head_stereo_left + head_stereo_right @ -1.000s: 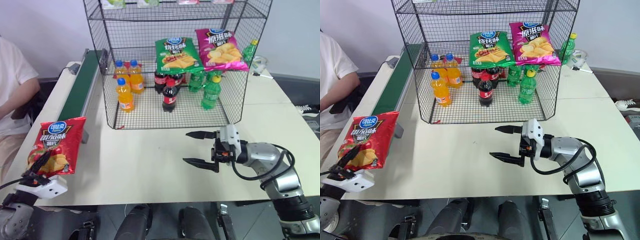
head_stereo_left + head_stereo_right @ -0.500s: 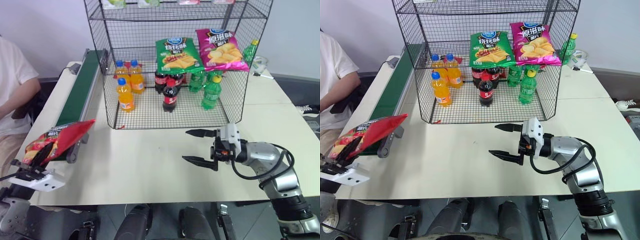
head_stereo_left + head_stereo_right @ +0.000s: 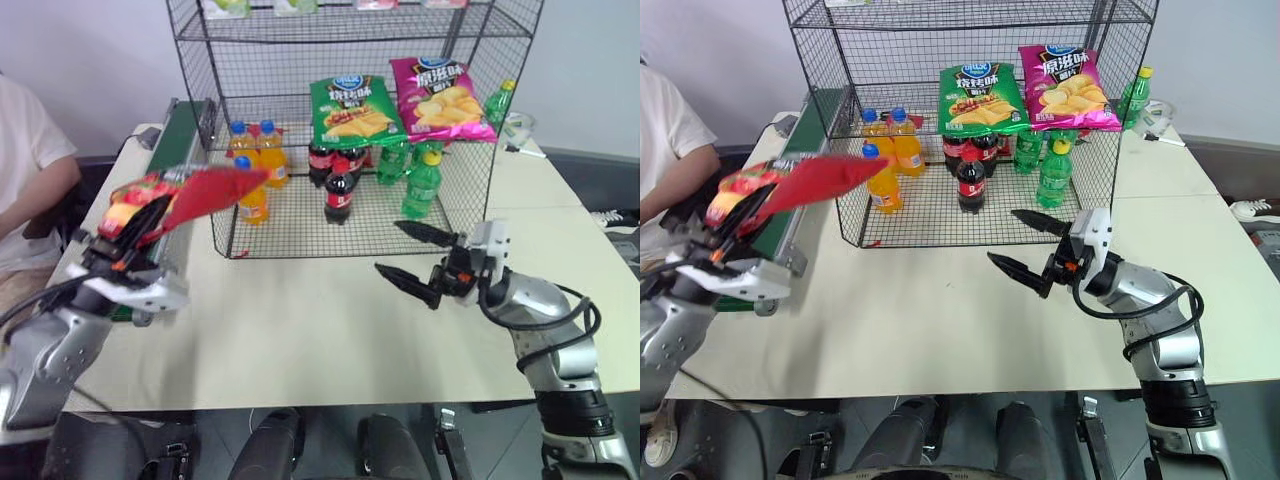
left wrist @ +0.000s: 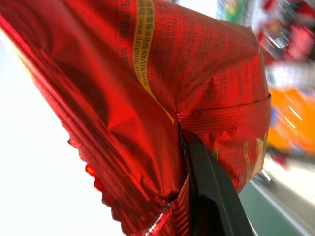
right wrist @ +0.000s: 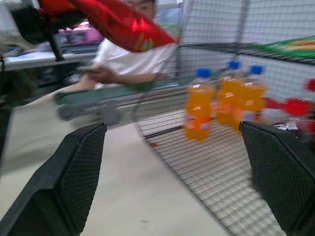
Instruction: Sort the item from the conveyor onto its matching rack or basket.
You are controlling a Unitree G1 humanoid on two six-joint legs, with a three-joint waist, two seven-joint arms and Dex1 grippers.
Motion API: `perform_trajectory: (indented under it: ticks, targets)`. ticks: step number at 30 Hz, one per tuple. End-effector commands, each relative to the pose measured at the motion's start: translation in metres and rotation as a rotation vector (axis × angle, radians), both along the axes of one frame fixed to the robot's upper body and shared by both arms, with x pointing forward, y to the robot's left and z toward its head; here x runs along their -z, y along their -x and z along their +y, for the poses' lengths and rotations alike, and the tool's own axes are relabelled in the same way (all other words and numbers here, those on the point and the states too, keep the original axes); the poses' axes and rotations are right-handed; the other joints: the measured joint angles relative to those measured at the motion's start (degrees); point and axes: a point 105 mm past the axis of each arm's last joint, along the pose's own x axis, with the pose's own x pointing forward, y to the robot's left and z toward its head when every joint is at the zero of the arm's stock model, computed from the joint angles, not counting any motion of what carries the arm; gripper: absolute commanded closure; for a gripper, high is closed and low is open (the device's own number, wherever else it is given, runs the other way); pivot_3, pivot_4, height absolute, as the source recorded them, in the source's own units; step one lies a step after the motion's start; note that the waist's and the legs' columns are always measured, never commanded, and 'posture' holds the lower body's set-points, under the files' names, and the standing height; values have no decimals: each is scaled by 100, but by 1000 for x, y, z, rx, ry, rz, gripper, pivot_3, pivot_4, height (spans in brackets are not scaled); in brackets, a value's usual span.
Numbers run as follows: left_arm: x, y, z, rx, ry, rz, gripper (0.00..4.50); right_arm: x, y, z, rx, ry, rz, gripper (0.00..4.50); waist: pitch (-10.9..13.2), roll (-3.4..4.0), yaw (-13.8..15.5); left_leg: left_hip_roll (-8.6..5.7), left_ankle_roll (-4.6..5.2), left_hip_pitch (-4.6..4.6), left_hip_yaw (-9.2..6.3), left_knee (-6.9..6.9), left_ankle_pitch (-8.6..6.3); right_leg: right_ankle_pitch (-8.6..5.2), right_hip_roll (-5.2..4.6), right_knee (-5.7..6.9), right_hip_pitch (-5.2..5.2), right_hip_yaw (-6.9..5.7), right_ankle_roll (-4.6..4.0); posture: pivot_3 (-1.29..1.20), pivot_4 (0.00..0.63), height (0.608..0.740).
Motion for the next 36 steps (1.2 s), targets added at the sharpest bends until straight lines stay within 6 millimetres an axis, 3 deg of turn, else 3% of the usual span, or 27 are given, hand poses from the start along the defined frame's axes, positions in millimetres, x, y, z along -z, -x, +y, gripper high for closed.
perform_trajectory:
  ticks: [1,7,11,15,21,31,36]
  targets:
    - [-10,-21,-7,-7,2,-42,4455,-16,-4,-3,68,-22,-93,0,0,0,-11,0,-1,0,0,-1,1,0,7,3,-3,0,1,0,150,740]
    - [-28,-57,-19,-7,-20,-144,4455,-18,-16,-2,167,-29,-144,0,1,0,-3,-1,-10,2,0,0,10,2,15,19,-8,3,3,0,150,740]
    - [-33,-93,-31,-30,8,-182,4455,-20,-18,0,181,-20,-166,0,0,-1,14,-4,-14,2,-3,0,13,4,16,23,-7,2,6,0,150,740]
    - [-28,-121,-44,-45,10,-184,4455,-20,-19,2,185,-10,-172,0,0,-3,1,-8,-14,2,-3,2,15,5,14,25,-6,2,9,0,150,740]
    - [-17,-163,-42,-169,62,-99,4455,-22,-19,2,191,-2,-180,0,6,-12,-59,-8,-16,-2,-3,2,17,4,15,44,-17,2,12,0,150,740]
    - [0,-190,-46,-269,137,74,4455,-23,-17,0,209,21,-184,0,7,-17,-96,-13,-18,-6,-3,15,18,-1,13,56,-18,2,20,0,150,740]
    - [-10,-193,-55,-233,197,103,4455,-21,-17,0,211,25,-175,0,7,-19,-129,-13,-18,-8,-5,19,18,-1,12,58,-17,1,21,0,150,740]
